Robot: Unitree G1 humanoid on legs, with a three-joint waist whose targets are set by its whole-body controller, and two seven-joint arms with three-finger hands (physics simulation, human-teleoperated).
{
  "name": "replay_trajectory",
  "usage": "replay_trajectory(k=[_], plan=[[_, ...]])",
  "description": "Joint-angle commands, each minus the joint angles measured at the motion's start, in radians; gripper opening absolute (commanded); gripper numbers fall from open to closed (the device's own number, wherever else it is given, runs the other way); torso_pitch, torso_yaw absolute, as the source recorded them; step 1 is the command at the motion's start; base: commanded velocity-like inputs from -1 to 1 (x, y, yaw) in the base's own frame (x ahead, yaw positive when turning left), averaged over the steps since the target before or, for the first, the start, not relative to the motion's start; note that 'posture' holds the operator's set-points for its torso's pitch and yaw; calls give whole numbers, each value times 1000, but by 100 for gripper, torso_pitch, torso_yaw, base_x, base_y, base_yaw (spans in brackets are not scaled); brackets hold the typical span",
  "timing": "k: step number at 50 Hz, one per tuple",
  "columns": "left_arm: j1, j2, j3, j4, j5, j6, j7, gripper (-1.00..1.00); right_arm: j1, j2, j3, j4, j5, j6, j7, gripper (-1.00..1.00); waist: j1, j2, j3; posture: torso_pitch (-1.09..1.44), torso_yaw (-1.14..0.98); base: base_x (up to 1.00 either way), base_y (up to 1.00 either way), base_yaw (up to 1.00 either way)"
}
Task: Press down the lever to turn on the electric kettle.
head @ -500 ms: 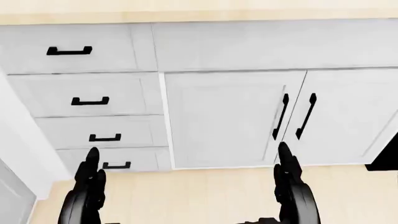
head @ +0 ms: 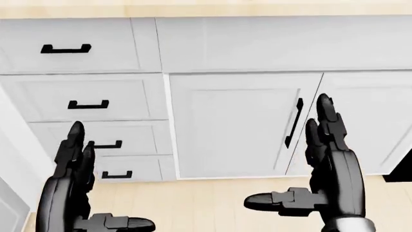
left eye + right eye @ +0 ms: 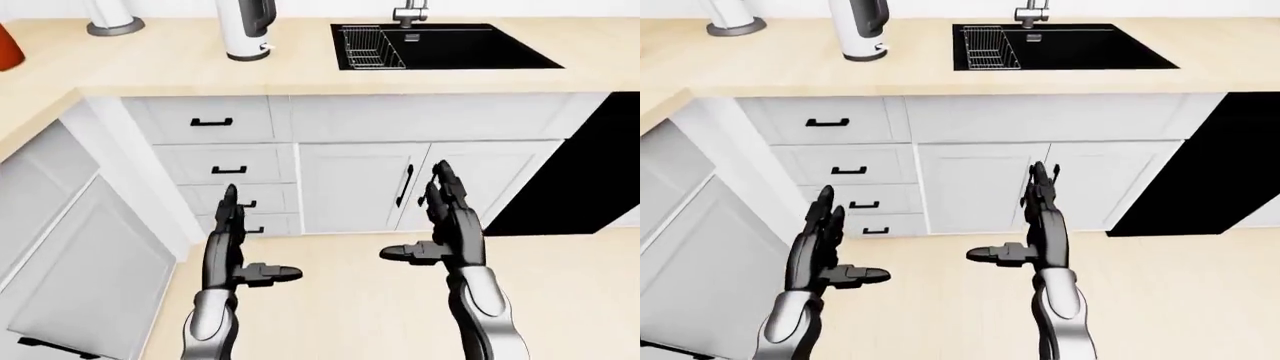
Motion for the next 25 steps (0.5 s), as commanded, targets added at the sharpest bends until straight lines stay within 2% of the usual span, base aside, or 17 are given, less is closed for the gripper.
replay_trajectory(k=[1,5,6,8,11,14,15,25], plan=[[-16,2,5,-72,2,-3,4,100,-23,-10,-11,-78,-5,6,-3,100,-1,1,-18,0,0,0,0,0],[-24,6,12,-226,4,116,9,100,-36,-13,-20,-143,-11,52,-1,100,-1,1,-16,0,0,0,0,0],[-18,5,16,-232,4,105,7,100,-40,-14,-21,-155,-14,60,-2,100,-2,1,-16,0,0,0,0,0],[-33,9,24,-322,3,187,10,100,-49,-18,-21,-178,-24,74,-2,100,-2,1,-14,0,0,0,0,0],[-39,8,20,-403,8,252,9,100,-71,-24,-10,-225,-78,111,-2,100,-3,1,-12,0,0,0,0,0],[-47,8,22,-442,14,282,9,100,-90,-23,-13,-251,-86,138,2,100,-2,2,-9,0,0,0,0,0],[-36,7,25,-432,16,255,7,100,-94,-22,-15,-256,-84,144,3,100,-1,3,-8,0,0,0,0,0],[-53,7,49,-568,15,356,27,100,-127,-32,-23,-276,-84,155,2,100,-2,2,-2,0,0,0,0,0]])
